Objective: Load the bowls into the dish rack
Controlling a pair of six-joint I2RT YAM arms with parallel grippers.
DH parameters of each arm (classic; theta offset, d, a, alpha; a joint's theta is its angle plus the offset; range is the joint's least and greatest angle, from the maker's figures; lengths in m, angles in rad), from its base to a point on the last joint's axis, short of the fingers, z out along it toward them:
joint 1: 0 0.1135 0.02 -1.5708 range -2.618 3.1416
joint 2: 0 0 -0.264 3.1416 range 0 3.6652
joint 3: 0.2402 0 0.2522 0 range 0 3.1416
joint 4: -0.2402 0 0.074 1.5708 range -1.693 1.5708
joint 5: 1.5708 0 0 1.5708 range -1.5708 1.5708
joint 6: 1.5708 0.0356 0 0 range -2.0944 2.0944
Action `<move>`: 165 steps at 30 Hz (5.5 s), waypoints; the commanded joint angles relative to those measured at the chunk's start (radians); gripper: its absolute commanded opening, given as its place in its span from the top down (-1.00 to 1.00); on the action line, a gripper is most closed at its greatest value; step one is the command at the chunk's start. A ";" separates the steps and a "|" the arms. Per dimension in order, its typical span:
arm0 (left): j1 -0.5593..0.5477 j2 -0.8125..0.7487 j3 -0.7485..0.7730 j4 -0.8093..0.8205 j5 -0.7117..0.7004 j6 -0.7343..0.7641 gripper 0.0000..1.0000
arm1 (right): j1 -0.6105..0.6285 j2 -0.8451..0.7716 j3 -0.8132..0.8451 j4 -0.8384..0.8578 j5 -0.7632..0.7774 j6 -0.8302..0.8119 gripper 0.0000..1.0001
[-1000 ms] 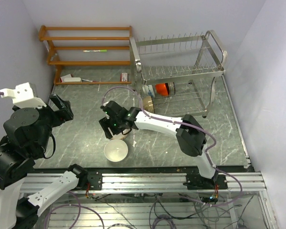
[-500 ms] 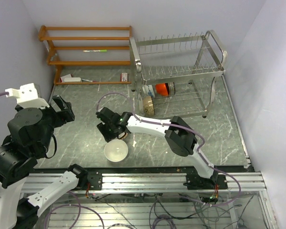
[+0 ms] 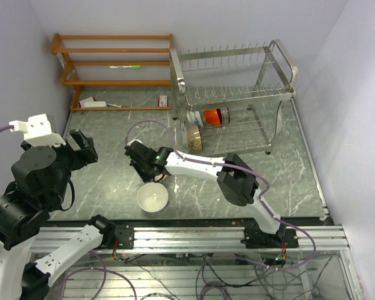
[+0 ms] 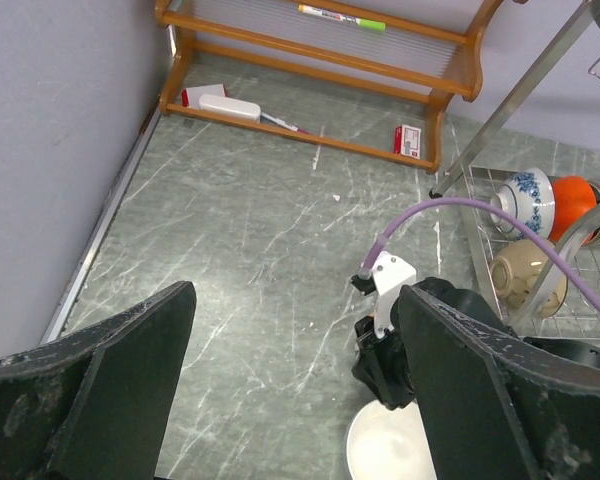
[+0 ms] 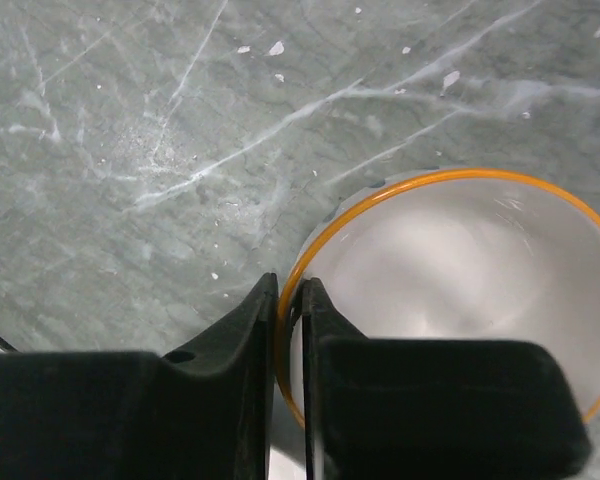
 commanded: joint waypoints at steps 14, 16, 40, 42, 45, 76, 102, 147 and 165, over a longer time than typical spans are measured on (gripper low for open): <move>-0.006 0.004 0.006 0.062 -0.009 0.038 -0.87 | -0.014 -0.362 -0.098 0.183 -0.300 -0.016 1.00; -0.005 0.007 0.009 0.068 -0.006 0.044 -0.87 | -0.025 -0.424 -0.151 0.229 -0.325 0.003 1.00; -0.006 0.068 0.000 0.132 0.063 0.064 -0.87 | -0.434 -1.072 -1.052 0.721 -0.940 0.508 1.00; -0.005 0.072 -0.001 0.136 0.067 0.063 -0.86 | -0.480 -1.090 -1.121 0.809 -0.973 0.568 1.00; -0.006 0.076 -0.007 0.145 0.074 0.061 -0.87 | -0.534 -1.090 -1.181 0.905 -1.016 0.622 1.00; -0.005 0.136 -0.008 0.188 0.089 0.071 -0.87 | -0.981 -0.559 -1.038 1.917 -1.118 1.228 1.00; -0.006 0.137 -0.020 0.164 0.078 0.086 -0.87 | -1.029 -0.397 -0.987 1.742 -1.050 1.020 1.00; -0.006 0.115 -0.025 0.133 0.092 0.093 -0.87 | -1.025 -0.375 -1.013 1.519 -0.933 0.896 0.23; -0.006 0.112 -0.034 0.149 0.112 0.101 -0.86 | -1.015 -0.600 -0.910 0.823 -0.669 0.534 -0.04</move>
